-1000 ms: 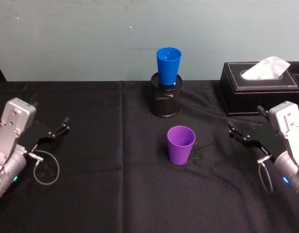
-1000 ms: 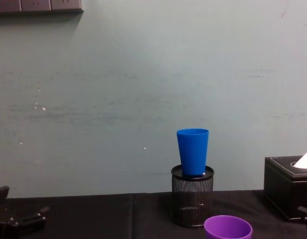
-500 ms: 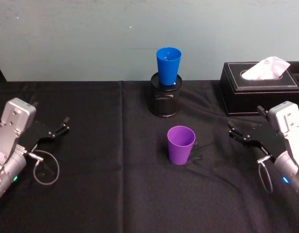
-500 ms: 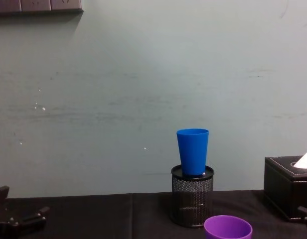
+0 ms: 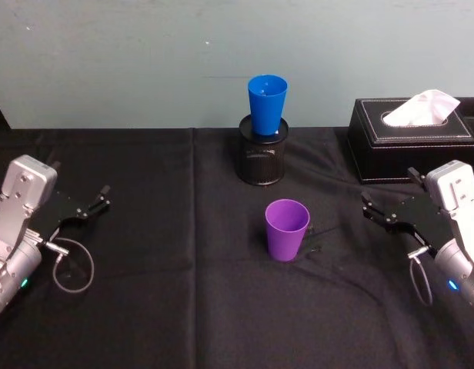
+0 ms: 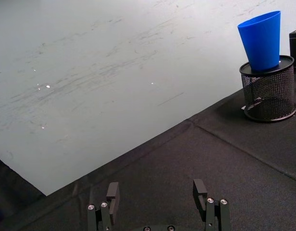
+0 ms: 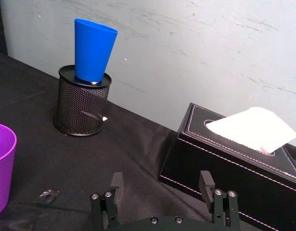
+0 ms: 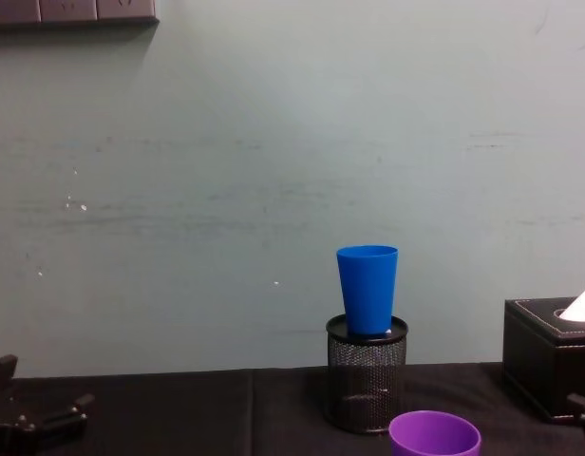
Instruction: Pick up one cup with a gripper and tap it against the other cup.
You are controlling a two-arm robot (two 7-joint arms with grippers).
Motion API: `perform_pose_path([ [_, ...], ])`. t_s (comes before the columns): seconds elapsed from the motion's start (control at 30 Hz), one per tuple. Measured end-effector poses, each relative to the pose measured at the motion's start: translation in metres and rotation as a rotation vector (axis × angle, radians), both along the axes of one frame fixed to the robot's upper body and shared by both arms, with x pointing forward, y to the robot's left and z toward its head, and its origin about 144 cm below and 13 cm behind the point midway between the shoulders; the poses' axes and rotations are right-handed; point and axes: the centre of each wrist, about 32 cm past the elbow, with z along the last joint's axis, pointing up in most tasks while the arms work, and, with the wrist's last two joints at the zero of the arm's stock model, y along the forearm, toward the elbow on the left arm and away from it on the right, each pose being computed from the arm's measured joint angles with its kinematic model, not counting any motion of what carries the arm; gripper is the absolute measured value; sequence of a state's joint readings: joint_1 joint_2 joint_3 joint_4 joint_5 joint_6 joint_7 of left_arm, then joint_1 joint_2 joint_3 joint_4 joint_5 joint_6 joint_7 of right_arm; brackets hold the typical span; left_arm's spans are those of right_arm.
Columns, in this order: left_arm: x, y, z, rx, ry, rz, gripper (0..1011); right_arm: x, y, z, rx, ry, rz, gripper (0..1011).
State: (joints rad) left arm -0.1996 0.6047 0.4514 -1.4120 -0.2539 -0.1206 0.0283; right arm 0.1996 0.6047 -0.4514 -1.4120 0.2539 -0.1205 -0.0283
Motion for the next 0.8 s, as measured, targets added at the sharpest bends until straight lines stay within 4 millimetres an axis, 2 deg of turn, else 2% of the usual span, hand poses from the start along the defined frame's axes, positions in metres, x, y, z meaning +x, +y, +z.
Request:
perform_pose_path([
  [0.43,0.0,0.0,0.0,0.0,0.0,0.0,1000,0.001,-0.001,0.0,0.015,-0.01,0.004,1000],
  [0.8,0.0,0.0,0.0,0.0,0.0,0.0,1000,-0.003,-0.005,0.017,0.09,-0.054,0.089,1000],
])
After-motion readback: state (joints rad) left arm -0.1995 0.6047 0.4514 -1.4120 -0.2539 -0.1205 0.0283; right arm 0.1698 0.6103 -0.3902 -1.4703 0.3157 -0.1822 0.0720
